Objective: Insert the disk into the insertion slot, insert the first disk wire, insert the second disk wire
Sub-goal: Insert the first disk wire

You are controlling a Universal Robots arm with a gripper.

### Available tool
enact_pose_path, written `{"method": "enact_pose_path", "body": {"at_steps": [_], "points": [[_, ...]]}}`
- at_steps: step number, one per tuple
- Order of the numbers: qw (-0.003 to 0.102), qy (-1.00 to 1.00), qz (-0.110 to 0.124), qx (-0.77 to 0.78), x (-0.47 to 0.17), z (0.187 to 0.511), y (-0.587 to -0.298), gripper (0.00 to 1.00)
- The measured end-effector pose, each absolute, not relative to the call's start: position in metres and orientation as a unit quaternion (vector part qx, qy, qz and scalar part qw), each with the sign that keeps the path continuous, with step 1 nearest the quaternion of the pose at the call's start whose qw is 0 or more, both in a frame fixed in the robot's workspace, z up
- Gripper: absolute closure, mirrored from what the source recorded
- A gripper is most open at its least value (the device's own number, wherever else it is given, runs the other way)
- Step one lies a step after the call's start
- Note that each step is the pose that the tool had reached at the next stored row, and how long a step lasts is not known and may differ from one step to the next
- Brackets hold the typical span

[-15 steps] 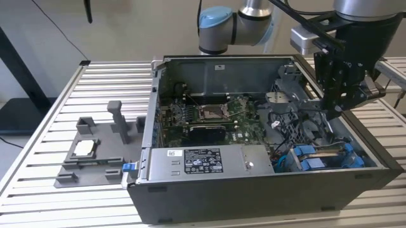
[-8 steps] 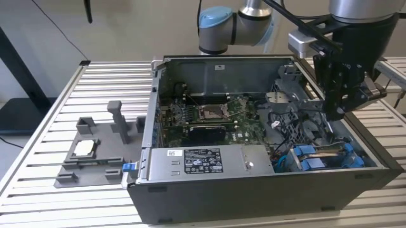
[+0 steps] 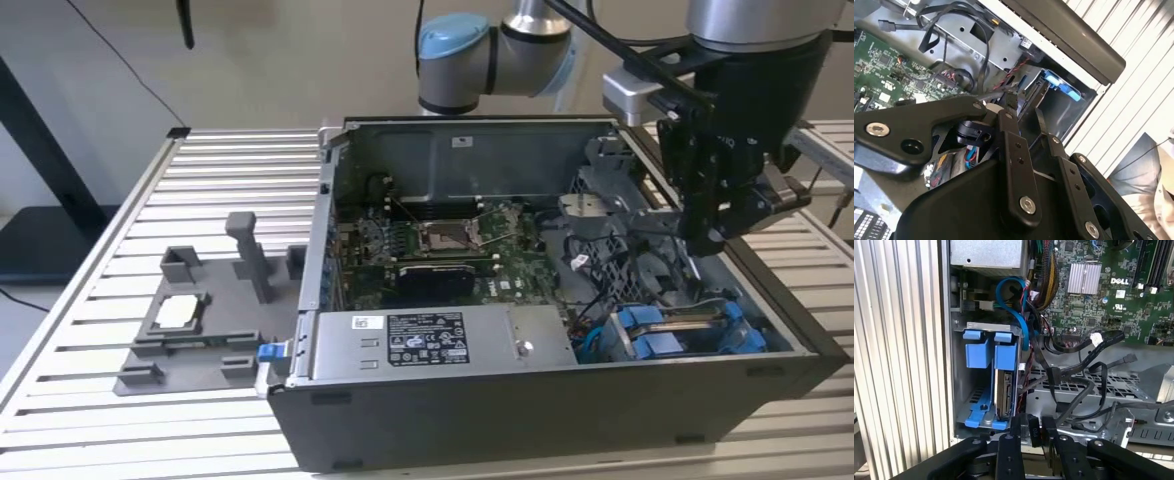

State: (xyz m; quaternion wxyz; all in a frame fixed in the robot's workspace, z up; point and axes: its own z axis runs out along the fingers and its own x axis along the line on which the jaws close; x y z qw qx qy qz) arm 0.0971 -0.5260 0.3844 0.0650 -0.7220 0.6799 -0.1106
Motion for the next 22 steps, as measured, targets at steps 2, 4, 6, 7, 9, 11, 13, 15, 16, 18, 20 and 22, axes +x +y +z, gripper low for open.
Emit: {"method": "enact_pose_path", "body": {"at_steps": [2, 4, 6, 7, 9, 11, 13, 15, 16, 18, 20, 22], "points": [[0.064, 0.680, -0.111, -0.722, 0.097, 0.384, -0.526, 0.71], [0.064, 0.680, -0.111, -0.722, 0.097, 0.384, -0.526, 0.81], [0.064, 0.680, -0.112, -0.722, 0.097, 0.384, -0.526, 0.81], [0.064, 0.680, -0.112, -0.722, 0.097, 0.384, -0.526, 0.81], [0.063, 0.680, -0.111, -0.722, 0.097, 0.384, -0.526, 0.81], [0.057, 0.680, -0.104, -0.723, 0.099, 0.384, -0.526, 0.81], [0.048, 0.681, -0.095, -0.725, 0.103, 0.384, -0.526, 0.81], [0.039, 0.682, -0.086, -0.726, 0.107, 0.384, -0.527, 0.81], [0.035, 0.682, -0.081, -0.726, 0.109, 0.383, -0.528, 0.81], [0.026, 0.682, -0.072, -0.727, 0.113, 0.383, -0.530, 0.81], [0.018, 0.682, -0.063, -0.728, 0.117, 0.383, -0.532, 0.81], [0.009, 0.683, -0.053, -0.729, 0.122, 0.382, -0.534, 0.81]]}}
